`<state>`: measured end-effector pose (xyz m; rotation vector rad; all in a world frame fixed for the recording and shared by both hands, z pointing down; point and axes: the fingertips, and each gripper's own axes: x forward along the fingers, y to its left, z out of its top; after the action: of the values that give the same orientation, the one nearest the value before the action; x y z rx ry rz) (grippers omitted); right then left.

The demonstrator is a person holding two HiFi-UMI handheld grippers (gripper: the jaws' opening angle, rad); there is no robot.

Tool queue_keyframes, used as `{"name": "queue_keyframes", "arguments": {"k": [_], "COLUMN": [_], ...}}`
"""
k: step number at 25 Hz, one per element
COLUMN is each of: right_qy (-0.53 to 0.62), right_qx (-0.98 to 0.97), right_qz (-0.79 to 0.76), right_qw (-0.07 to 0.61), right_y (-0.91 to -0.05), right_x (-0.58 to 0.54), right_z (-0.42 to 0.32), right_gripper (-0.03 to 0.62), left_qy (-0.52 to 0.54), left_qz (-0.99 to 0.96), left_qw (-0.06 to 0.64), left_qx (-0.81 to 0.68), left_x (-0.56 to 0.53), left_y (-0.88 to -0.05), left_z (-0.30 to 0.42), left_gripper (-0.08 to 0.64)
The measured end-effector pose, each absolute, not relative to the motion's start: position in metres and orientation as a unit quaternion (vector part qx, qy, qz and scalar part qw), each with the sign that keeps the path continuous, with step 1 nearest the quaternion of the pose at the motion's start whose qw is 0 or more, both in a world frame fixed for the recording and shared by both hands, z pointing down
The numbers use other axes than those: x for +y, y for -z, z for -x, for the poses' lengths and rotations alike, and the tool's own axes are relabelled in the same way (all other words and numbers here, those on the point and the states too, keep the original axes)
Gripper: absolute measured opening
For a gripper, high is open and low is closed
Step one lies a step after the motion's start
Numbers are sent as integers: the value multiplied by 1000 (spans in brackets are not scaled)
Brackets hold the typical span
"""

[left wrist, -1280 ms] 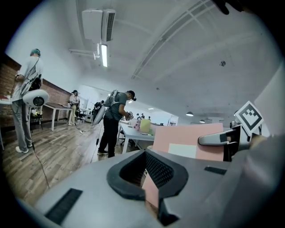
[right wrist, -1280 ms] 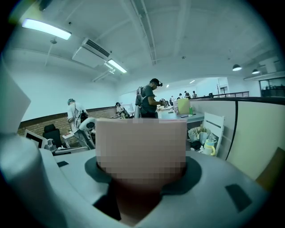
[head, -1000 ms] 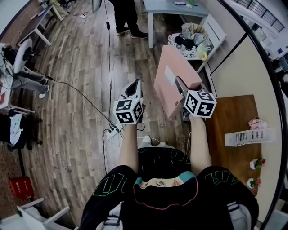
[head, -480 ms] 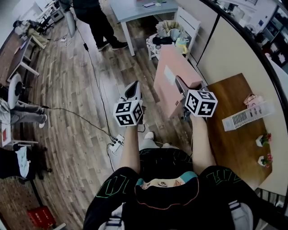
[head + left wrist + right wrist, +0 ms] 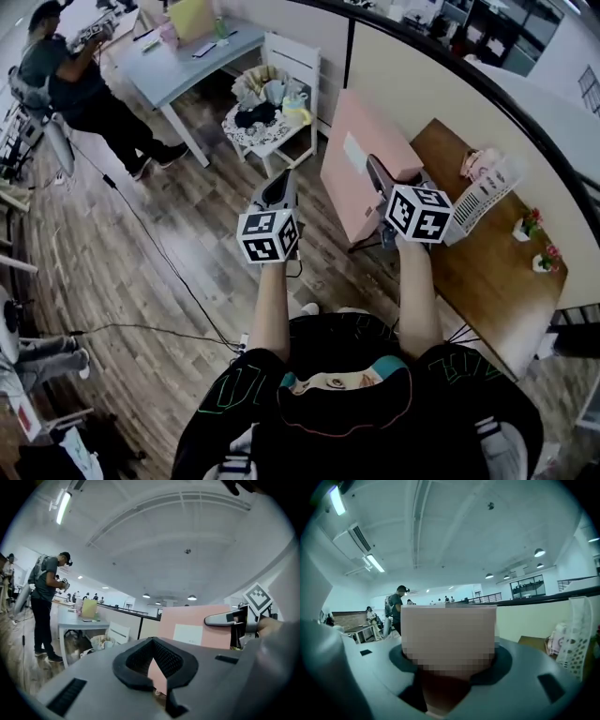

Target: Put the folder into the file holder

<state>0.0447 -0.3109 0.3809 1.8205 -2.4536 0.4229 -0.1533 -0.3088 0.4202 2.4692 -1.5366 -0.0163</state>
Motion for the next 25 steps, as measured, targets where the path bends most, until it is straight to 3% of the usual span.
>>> {"name": "queue_keyframes", "arguments": {"k": [10, 25], "right_qy": [-124, -97], "right_qx": [-691, -520], "right_qz": [-712, -847], "right_qw": [1, -58], "right_y": [-369, -333], "right_x": [-281, -145], "right_z": [-112, -220], "right_gripper": [276, 275], "left_qy": [9, 8], "left_qz": [-918, -978], "left_qw": [121, 132], "left_qx": [-379, -158], "left_x": [-353, -293], "left_y": [-417, -411], "left_z": [75, -80], "left_gripper": [-3, -3]}}
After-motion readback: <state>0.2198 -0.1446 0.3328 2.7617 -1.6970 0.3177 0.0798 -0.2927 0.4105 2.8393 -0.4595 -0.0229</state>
